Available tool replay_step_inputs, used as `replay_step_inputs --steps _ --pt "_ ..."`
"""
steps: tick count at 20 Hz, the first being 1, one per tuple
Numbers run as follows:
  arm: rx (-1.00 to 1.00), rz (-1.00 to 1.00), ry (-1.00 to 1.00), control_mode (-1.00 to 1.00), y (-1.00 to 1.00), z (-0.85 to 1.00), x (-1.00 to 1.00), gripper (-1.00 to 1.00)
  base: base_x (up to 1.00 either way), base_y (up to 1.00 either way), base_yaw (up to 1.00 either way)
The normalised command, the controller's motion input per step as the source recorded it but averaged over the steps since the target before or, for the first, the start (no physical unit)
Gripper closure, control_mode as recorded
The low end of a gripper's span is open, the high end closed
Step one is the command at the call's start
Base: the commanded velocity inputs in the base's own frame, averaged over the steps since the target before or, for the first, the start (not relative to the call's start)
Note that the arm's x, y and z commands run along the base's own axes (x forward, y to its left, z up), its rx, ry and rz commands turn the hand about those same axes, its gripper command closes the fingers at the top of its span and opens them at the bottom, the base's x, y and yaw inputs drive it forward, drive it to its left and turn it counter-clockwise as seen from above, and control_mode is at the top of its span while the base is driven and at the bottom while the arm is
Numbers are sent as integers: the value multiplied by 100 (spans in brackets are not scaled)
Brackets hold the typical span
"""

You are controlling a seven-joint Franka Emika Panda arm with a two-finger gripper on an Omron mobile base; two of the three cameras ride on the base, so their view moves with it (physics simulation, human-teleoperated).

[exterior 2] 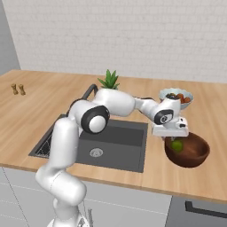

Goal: Pick the lime from the sink and place it in the bowl. Then pick the bowl and place it in the microwave. Then close the microwave door and press the start button.

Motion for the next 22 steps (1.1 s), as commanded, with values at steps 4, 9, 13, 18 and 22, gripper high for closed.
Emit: replay_step_inputs --steps 4,9,13,18,22 --pt "-1 1 -4 -100 0 -1 -35 100 0 0 0" --pt "-4 20 -14 -100 3 0 -58 100 0 0 0" --pt "-1 25 -28 -100 0 6 -81 100 0 0 0" --pt "-5 32 -14 -100 5 55 -84 100 0 0 0" --pt "-11 42 0 -100 12 94 -63 100 0 0 0"
